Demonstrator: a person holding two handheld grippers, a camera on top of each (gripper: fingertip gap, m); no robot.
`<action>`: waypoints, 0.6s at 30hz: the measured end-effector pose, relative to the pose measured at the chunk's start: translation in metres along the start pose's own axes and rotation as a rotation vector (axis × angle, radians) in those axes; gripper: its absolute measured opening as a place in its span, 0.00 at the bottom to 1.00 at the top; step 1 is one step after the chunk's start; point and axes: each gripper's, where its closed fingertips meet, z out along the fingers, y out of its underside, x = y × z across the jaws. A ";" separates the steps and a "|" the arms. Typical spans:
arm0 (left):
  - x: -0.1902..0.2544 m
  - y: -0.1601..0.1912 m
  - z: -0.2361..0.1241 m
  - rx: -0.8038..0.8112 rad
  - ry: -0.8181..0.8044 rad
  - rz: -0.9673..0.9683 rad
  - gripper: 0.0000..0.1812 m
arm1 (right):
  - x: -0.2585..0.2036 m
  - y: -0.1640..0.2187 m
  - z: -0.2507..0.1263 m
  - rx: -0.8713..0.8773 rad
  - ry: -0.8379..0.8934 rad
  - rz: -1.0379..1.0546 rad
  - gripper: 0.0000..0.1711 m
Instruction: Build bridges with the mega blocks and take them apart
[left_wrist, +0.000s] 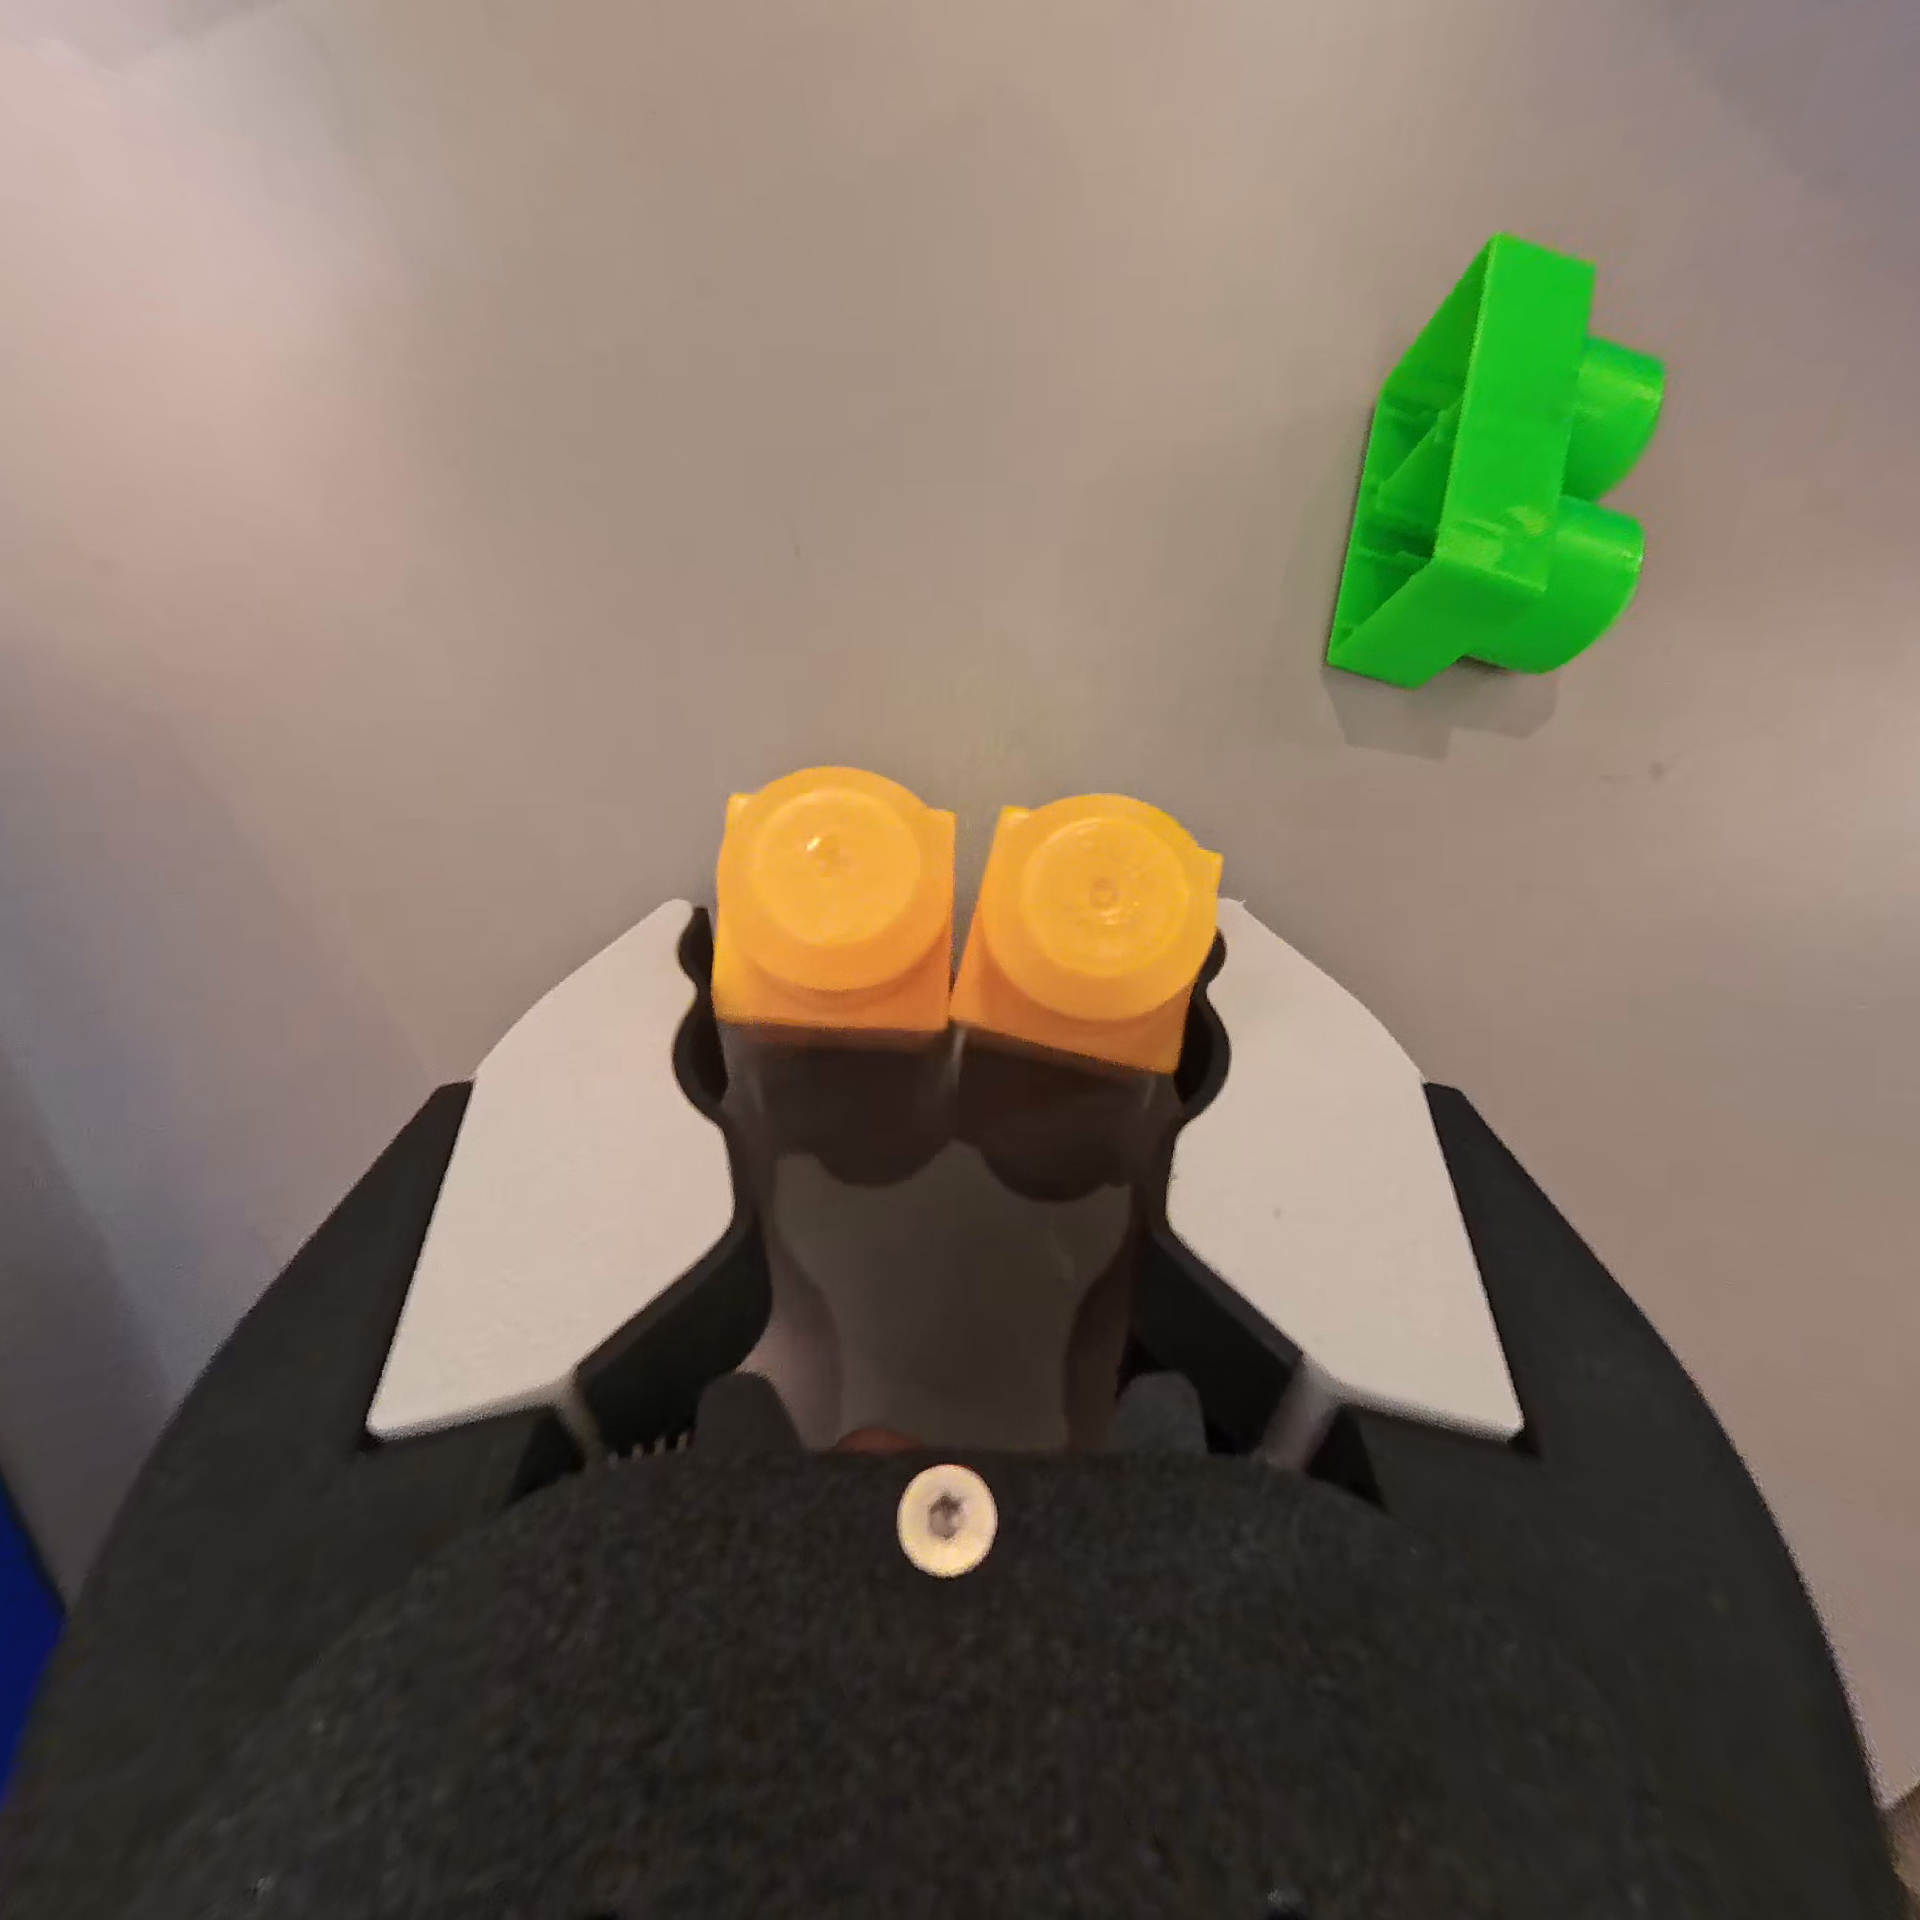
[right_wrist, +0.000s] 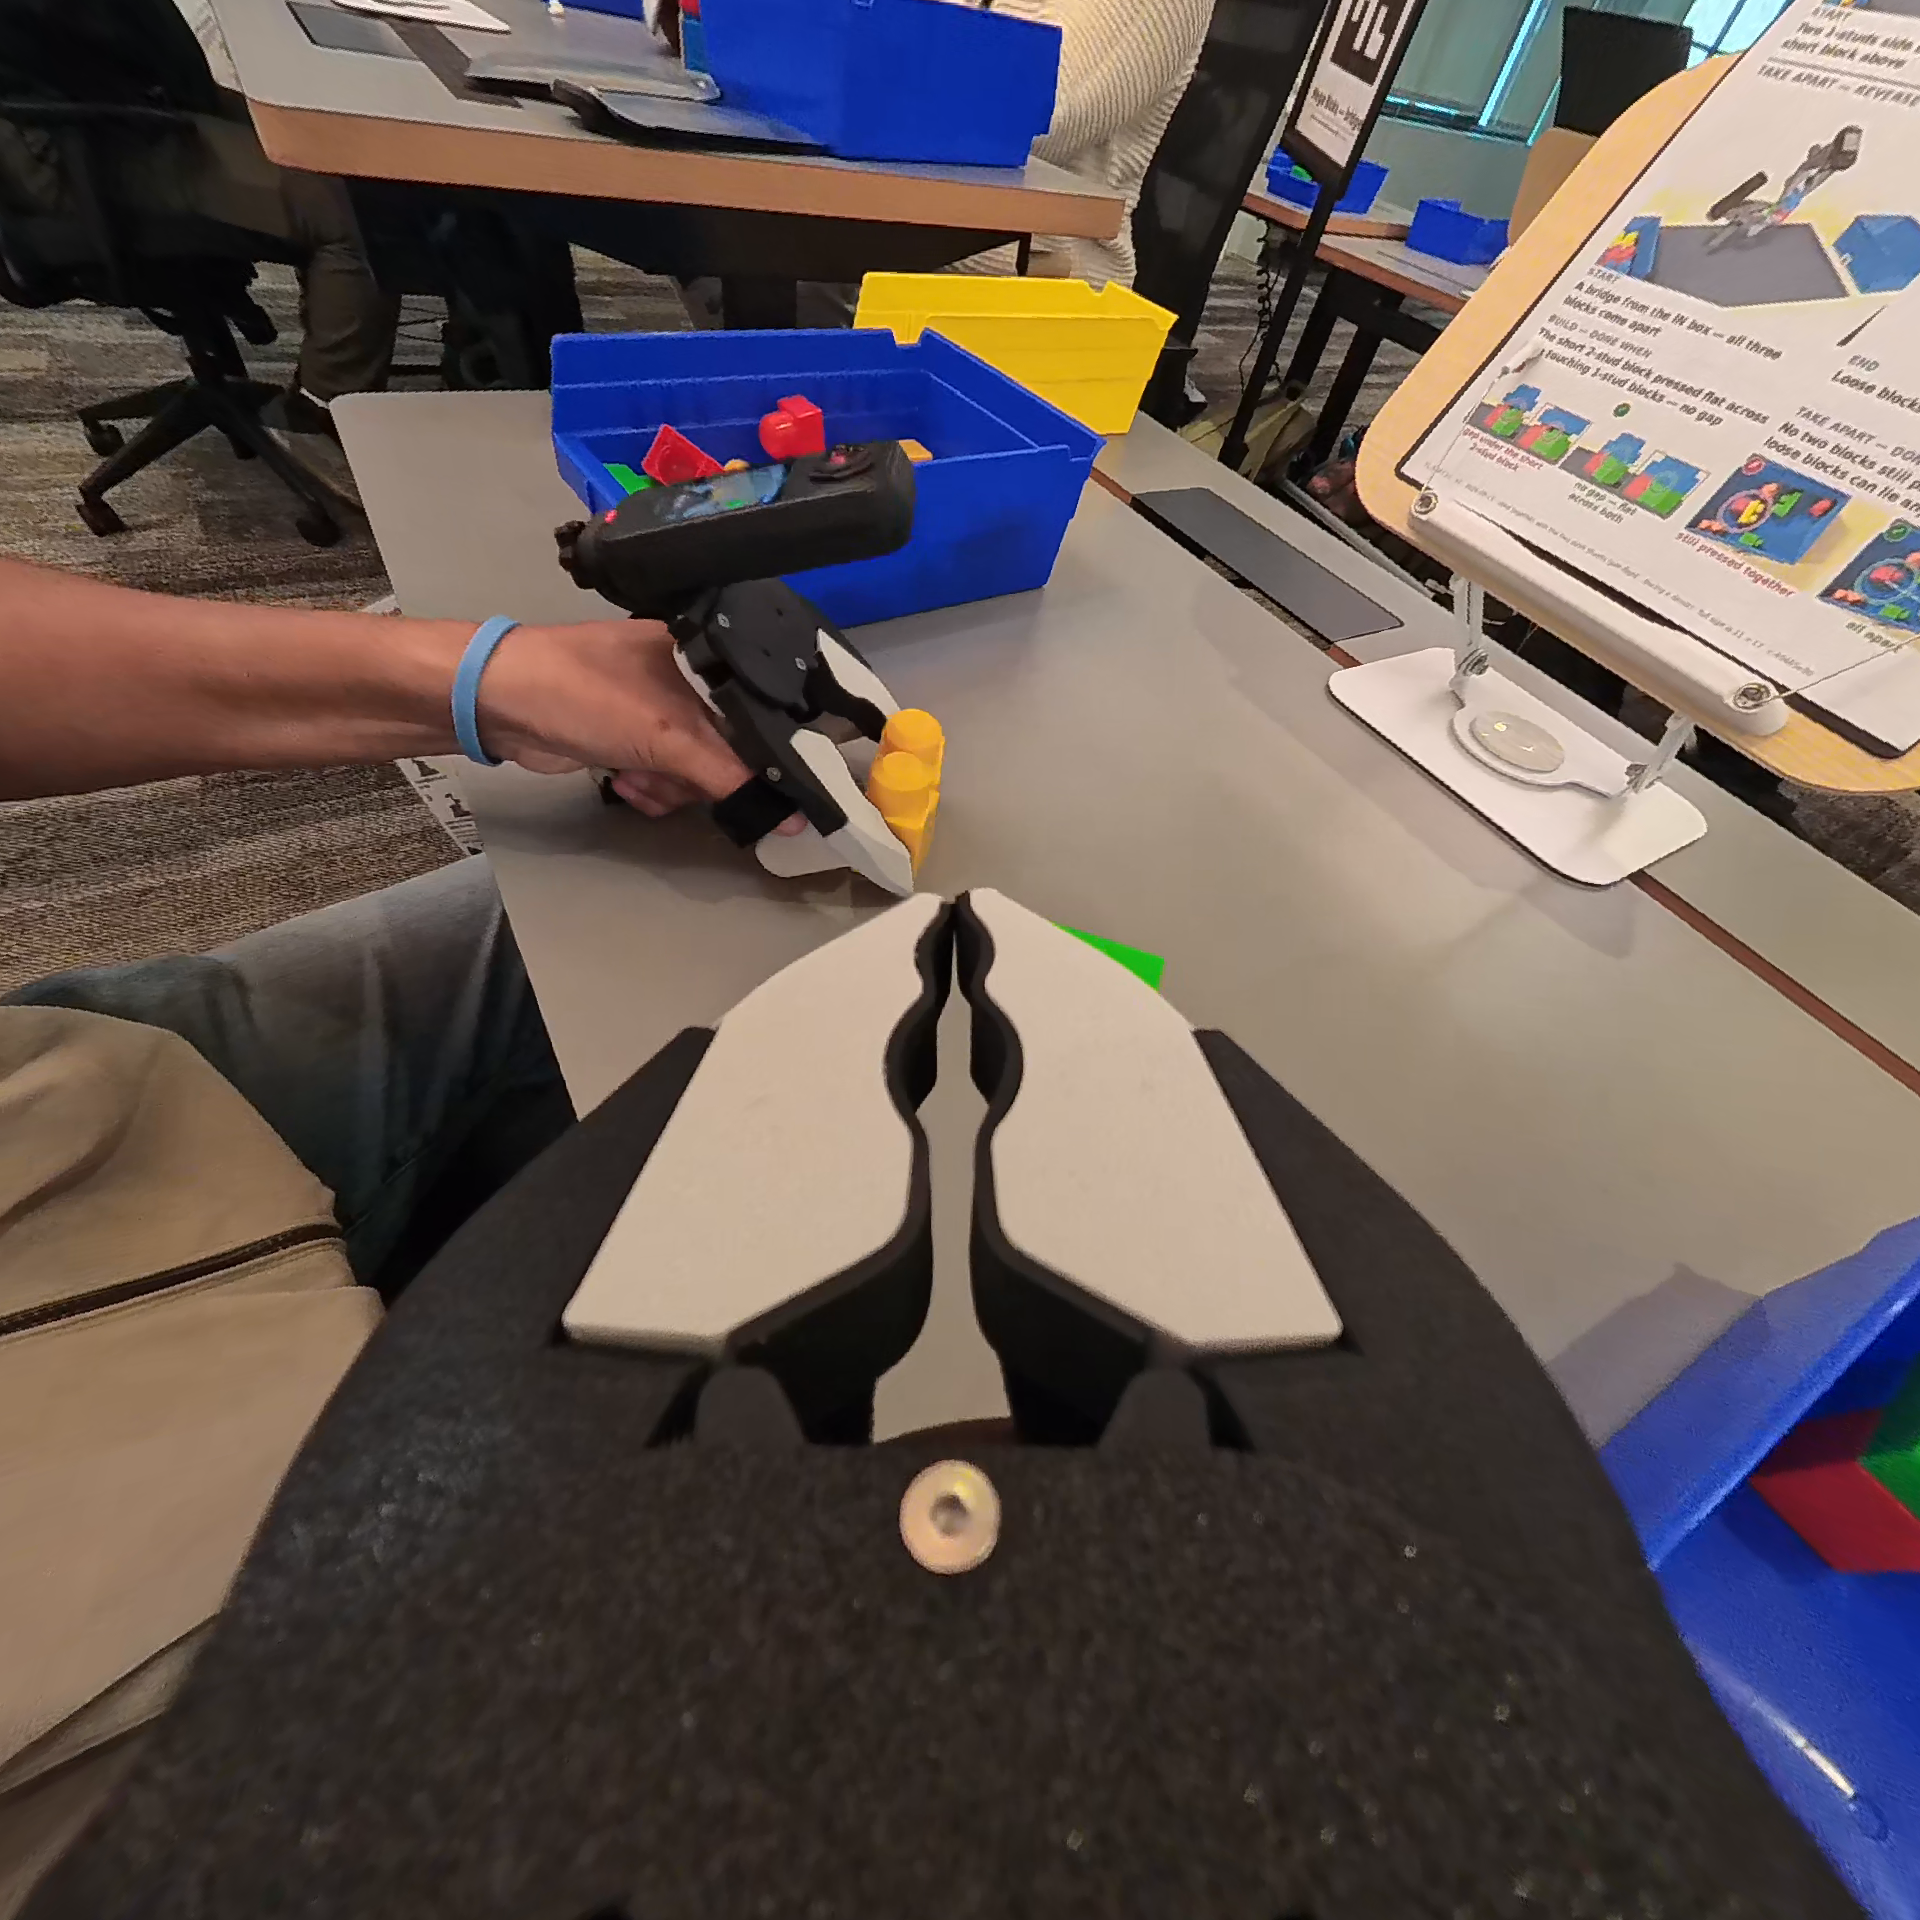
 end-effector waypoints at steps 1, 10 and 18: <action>0.001 -0.002 -0.002 0.009 0.008 0.002 0.47 | 0.000 0.000 0.000 -0.001 0.000 0.002 0.00; 0.008 0.000 -0.003 0.012 0.071 0.017 0.47 | 0.001 0.002 0.004 -0.009 0.003 0.010 0.00; 0.015 -0.003 -0.010 0.060 0.110 0.019 0.47 | -0.002 0.002 0.006 -0.012 -0.004 0.008 0.00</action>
